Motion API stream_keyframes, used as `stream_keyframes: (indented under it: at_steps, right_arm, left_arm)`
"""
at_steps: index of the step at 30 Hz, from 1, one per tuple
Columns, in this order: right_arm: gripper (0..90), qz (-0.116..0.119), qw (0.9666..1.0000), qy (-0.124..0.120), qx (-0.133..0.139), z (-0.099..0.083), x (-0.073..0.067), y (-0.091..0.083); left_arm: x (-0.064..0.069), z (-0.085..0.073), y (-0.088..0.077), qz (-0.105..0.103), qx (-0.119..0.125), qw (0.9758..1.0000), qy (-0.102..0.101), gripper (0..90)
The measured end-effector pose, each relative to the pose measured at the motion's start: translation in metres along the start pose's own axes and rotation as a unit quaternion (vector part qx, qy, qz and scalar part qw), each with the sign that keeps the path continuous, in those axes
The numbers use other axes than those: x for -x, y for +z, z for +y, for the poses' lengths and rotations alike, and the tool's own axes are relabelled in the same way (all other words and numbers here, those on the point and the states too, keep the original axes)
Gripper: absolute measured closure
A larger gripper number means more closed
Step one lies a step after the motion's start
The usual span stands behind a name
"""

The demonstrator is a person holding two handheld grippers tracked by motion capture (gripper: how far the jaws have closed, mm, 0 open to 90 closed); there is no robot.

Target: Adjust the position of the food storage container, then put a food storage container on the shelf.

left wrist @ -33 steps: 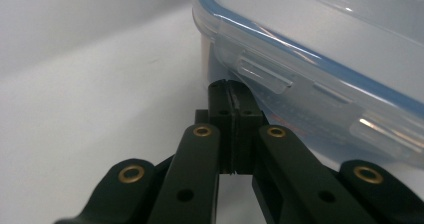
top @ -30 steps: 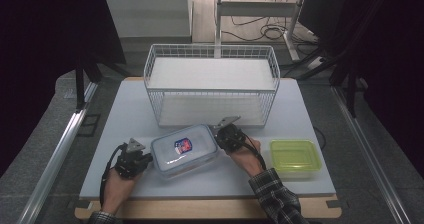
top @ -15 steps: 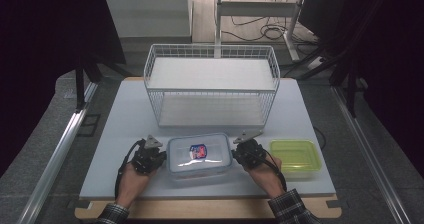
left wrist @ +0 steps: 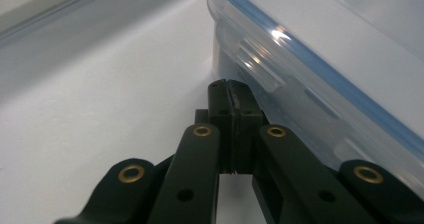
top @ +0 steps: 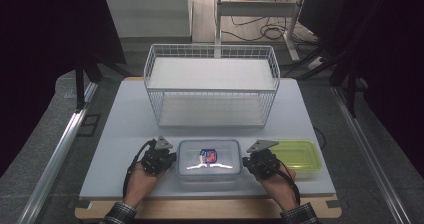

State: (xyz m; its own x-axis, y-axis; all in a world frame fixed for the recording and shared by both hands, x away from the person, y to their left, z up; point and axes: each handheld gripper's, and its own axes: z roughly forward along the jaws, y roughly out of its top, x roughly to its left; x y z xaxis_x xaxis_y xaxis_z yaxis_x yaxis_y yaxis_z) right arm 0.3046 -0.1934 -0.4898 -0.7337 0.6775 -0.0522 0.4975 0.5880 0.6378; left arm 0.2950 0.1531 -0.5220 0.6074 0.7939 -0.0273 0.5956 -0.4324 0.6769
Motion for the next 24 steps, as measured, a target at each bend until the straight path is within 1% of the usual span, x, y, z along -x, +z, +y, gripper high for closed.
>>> stream_keyframes:
  at_steps: [1, 2, 3, 4, 5, 6, 7, 8, 9, 10, 11, 12, 13, 15, 16, 19, 21, 23, 24]
  right_arm:
    - [79.7, -0.009, 1.0000, -0.002, 0.002, -0.001, 0.001, -0.002]
    - [76.4, -0.012, 0.9999, -0.001, 0.008, -0.002, 0.003, -0.005]
    - [73.3, -0.012, 0.9998, 0.003, 0.014, -0.003, 0.006, -0.007]
    - [65.9, -0.017, 0.9996, 0.007, 0.021, -0.006, 0.010, -0.011]
    - [65.9, -0.017, 0.9996, 0.007, 0.021, -0.006, 0.010, -0.011]
    - [62.5, -0.021, 0.9995, 0.007, 0.023, -0.007, 0.012, -0.012]
    - [55.7, -0.023, 0.9993, 0.013, 0.028, -0.009, 0.015, -0.015]
    - [55.7, -0.023, 0.9993, 0.013, 0.028, -0.009, 0.015, -0.015]
    - [52.3, -0.023, 0.9991, 0.017, 0.031, -0.009, 0.016, -0.016]
    - [44.8, -0.018, 0.9987, 0.025, 0.041, -0.010, 0.018, -0.018]
    - [41.7, -0.015, 0.9983, 0.030, 0.047, -0.010, 0.019, -0.019]
    - [41.7, -0.015, 0.9983, 0.030, 0.047, -0.010, 0.019, -0.019]
    - [38.4, -0.010, 0.9978, 0.035, 0.055, -0.010, 0.020, -0.020]
    - [31.8, 0.002, 0.9972, 0.039, 0.064, -0.009, 0.022, -0.021]
    - [29.3, 0.002, 0.9969, 0.038, 0.068, -0.008, 0.022, -0.021]
    - [21.6, 0.006, 0.9964, 0.034, 0.077, -0.007, 0.023, -0.023]
    - [17.3, 0.010, 0.9957, 0.035, 0.085, -0.006, 0.022, -0.024]
    - [13.8, 0.025, 0.9947, 0.035, 0.093, -0.004, 0.022, -0.025]
    - [11.6, 0.028, 0.9946, 0.034, 0.094, -0.004, 0.021, -0.025]
  left_arm:
    - [-0.002, -0.001, -0.002, 0.006, -0.004, 1.0000, 0.001, 74.9]
    - [-0.004, -0.003, -0.005, 0.008, -0.007, 0.9999, -0.004, 74.9]
    - [-0.007, -0.005, -0.007, 0.010, -0.006, 0.9999, -0.007, 69.2]
    - [-0.011, -0.007, -0.009, 0.007, -0.007, 0.9999, -0.012, 54.9]
    - [-0.013, -0.009, -0.011, 0.006, -0.006, 0.9998, -0.020, 54.9]
    - [-0.015, -0.011, -0.013, 0.010, 0.000, 0.9997, -0.023, 49.7]
    - [-0.018, -0.012, -0.015, 0.008, 0.005, 0.9996, -0.025, 36.9]
    - [-0.021, -0.014, -0.017, 0.002, 0.008, 0.9995, -0.029, 36.9]
    - [-0.024, -0.015, -0.019, -0.002, 0.012, 0.9993, -0.035, 30.8]
    - [-0.026, -0.016, -0.021, -0.006, 0.018, 0.9990, -0.041, 25.3]
    - [-0.027, -0.017, -0.022, -0.015, 0.024, 0.9985, -0.048, 20.4]
    - [-0.029, -0.017, -0.024, -0.022, 0.029, 0.9979, -0.053, 20.4]
    - [-0.029, -0.018, -0.026, -0.024, 0.035, 0.9974, -0.059, 14.9]
    - [-0.031, -0.018, -0.029, -0.024, 0.047, 0.9965, -0.065, 12.3]
    - [-0.031, -0.017, -0.030, -0.026, 0.049, 0.9961, -0.069, 9.1]
    - [-0.033, -0.019, -0.032, -0.028, 0.059, 0.9963, -0.056, 4.4]
    - [-0.034, -0.019, -0.033, -0.041, 0.066, 0.9957, -0.051, 2.8]
    - [-0.034, -0.019, -0.034, -0.052, 0.074, 0.9945, -0.054, 2.1]
    - [-0.034, -0.018, -0.035, -0.057, 0.077, 0.9937, -0.058, 1.8]
